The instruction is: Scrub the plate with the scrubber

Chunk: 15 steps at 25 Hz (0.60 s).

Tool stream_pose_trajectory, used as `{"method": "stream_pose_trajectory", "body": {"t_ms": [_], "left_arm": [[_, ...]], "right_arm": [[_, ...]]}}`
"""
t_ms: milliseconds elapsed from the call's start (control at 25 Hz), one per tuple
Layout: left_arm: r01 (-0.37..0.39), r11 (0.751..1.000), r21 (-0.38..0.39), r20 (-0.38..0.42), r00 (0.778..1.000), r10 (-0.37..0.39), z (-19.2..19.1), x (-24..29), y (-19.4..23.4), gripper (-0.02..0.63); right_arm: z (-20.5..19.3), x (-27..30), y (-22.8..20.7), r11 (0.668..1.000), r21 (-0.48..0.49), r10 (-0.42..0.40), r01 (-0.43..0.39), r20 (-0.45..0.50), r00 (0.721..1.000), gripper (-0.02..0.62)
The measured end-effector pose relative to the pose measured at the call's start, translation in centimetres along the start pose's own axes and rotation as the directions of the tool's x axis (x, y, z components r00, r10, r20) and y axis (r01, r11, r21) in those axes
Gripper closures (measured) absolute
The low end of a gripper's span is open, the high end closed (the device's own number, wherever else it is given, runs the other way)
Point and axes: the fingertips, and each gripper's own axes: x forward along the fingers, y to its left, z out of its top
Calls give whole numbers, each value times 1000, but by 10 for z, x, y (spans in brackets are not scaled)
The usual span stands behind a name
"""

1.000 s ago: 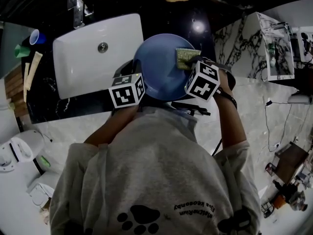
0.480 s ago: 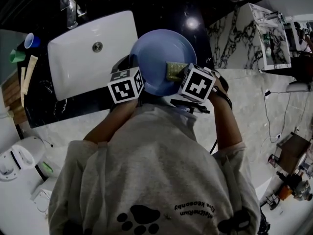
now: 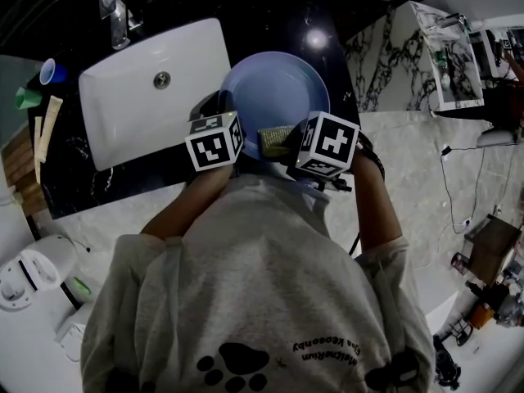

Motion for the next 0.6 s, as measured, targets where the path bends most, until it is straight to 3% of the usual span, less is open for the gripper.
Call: {"method": "stream_pose_trajectory", "body": {"t_ms": [200, 360, 480, 600], "left_arm": [[24, 1000, -9, -9, 1000, -24, -1, 0, 0, 569], [45, 999, -22, -12, 999, -46, 0, 0, -1, 572], [99, 994, -51, 3, 995, -99, 2, -4, -3, 581], [163, 981, -102, 28, 987, -161, 4, -10, -2, 591]], "right_arm": [[12, -1, 16, 996, 13, 82, -84, 85, 993, 523], [26, -10, 29, 989, 13, 145, -150, 187, 972, 523], [35, -22, 34, 992, 17, 121, -129, 249, 961, 524], [46, -38, 29, 1000, 13, 17, -22, 306, 952, 523]]}}
